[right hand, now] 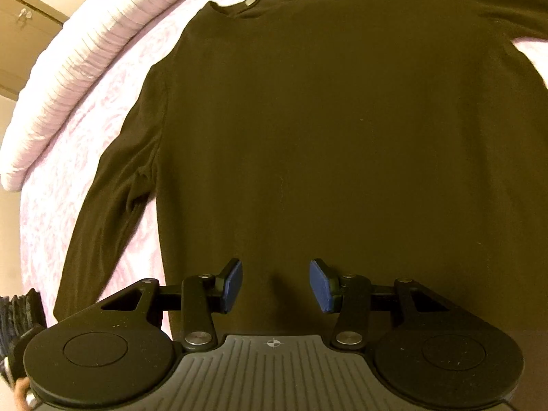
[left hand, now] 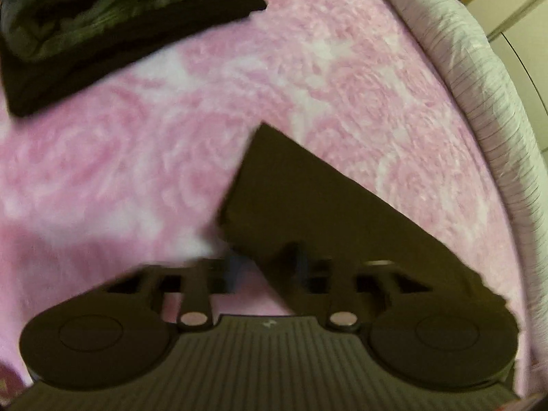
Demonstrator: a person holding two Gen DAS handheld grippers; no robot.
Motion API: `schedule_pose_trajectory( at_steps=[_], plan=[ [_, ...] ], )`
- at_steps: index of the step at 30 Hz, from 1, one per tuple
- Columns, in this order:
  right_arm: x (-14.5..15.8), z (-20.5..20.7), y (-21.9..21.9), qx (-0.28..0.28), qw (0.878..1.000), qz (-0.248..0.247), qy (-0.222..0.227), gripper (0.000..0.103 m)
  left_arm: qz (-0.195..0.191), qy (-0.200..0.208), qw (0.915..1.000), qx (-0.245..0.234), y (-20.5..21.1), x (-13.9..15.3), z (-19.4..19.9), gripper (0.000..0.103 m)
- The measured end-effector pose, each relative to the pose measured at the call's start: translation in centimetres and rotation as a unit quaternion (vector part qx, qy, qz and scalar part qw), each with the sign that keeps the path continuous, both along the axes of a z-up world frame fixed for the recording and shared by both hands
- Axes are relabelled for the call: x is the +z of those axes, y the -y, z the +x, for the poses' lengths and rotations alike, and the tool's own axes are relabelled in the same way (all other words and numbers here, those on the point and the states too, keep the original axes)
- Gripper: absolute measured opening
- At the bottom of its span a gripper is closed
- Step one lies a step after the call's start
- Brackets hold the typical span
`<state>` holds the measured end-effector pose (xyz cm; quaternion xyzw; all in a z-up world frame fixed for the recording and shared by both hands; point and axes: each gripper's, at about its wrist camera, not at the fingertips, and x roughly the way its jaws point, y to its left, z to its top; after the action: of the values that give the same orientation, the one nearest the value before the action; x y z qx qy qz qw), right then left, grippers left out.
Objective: Fold clothes
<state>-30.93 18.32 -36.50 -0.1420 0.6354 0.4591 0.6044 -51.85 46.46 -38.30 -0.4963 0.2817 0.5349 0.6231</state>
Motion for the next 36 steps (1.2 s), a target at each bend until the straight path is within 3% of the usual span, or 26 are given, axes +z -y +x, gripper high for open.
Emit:
schedule_pose_trajectory(
  at_steps=[2, 5, 9, 11, 13, 15, 16, 18, 21, 28, 31, 36],
  plan=[
    [0.1, 0.5, 1.1, -0.01, 1.0, 0.001, 0.006, 0.048, 0.027, -0.037, 0.998, -0.044, 0.3, -0.1, -0.4, 0.004],
    [0.4, 1.8, 3.4, -0.033, 0.999, 0.0, 0.012, 0.048, 0.064, -0.1, 0.9864, -0.113, 1.0, -0.1, -1.0, 0.008],
    [1.3, 4.5, 7.4, -0.064, 0.997, 0.006, 0.035, 0.048, 0.059, -0.151, 0.9799, -0.116, 2.8, 1.5, -2.0, 0.026],
    [1.9, 6.2, 9.9, -0.082, 0.995, 0.009, 0.051, 0.048, 0.06, -0.178, 0.9765, -0.106, 5.0, 2.6, -2.7, 0.022],
    [2.6, 8.2, 12.8, -0.107, 0.992, 0.009, 0.062, 0.048, 0.043, -0.157, 0.9805, -0.111, 7.8, 3.4, -3.1, 0.023],
    [3.3, 9.9, 16.0, -0.129, 0.989, 0.009, 0.072, 0.048, 0.007, -0.085, 0.9853, -0.148, 11.8, 3.8, -2.4, 0.023],
    [3.6, 10.6, 17.5, -0.135, 0.988, 0.008, 0.077, 0.048, -0.017, -0.047, 0.9816, -0.184, 14.4, 3.8, -1.5, 0.024],
    [3.8, 12.2, 20.8, -0.144, 0.986, 0.004, 0.083, 0.048, -0.061, 0.024, 0.9653, -0.253, 19.5, 3.7, 0.4, 0.024],
    [3.6, 14.4, 25.0, -0.15, 0.985, 0.004, 0.08, 0.048, -0.08, 0.068, 0.9427, -0.317, 26.0, 3.3, 2.7, 0.028],
    [0.8, 17.8, 31.1, -0.106, 0.992, 0.008, 0.072, 0.048, -0.044, 0.043, 0.9397, -0.336, 33.7, 2.7, 2.6, 0.029],
    [0.3, 18.3, 32.9, -0.086, 0.991, 0.021, 0.104, 0.048, -0.02, 0.037, 0.9428, -0.331, 35.2, 3.2, 1.4, 0.031],
    [-0.4, 19.4, 35.5, -0.103, 0.987, 0.072, 0.099, 0.048, 0.008, 0.039, 0.9553, -0.293, 35.7, 3.0, -0.5, 0.032]
  ],
)
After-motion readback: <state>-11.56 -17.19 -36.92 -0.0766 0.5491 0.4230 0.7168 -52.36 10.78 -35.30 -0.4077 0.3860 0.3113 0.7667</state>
